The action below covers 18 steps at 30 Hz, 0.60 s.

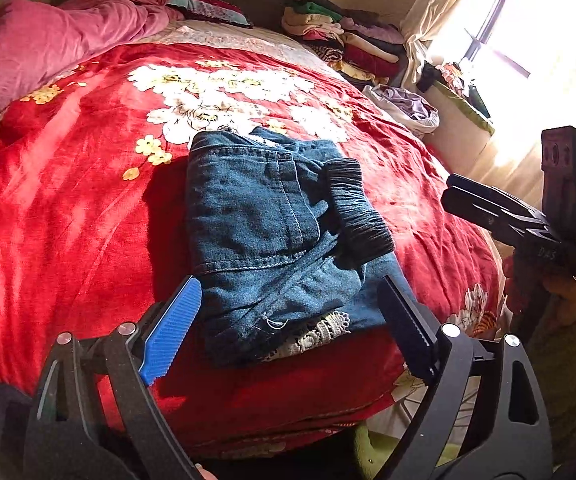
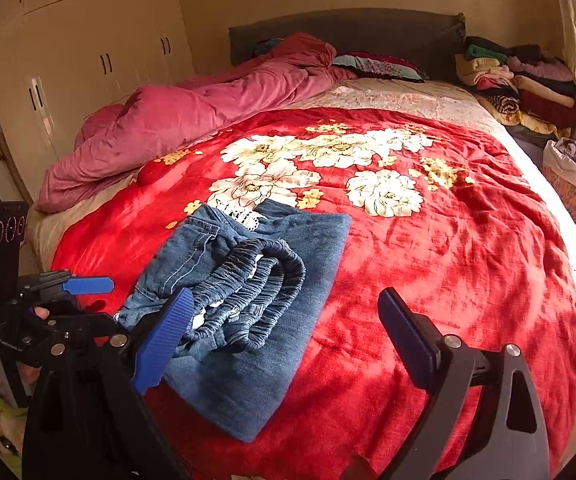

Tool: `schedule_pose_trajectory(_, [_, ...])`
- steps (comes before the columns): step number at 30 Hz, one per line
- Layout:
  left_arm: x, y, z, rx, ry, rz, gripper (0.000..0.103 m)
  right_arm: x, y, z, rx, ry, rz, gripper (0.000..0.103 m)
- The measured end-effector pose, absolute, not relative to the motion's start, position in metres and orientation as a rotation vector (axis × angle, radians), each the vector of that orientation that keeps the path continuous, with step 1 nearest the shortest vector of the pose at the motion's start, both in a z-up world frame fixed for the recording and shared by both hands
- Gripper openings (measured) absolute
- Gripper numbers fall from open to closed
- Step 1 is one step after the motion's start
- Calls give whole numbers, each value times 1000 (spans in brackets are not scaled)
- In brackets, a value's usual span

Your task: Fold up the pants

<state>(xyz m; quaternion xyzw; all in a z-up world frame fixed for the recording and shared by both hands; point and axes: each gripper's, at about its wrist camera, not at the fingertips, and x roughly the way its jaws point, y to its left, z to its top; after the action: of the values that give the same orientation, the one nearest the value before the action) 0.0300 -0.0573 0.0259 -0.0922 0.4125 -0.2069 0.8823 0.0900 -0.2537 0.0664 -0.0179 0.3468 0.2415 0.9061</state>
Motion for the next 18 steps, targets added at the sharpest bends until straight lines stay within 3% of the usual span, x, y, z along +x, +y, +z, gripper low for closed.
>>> schedule_pose_trajectory(18, [57,9,28,-285,845,-259,88,24,-172,60,-306,652,775,92])
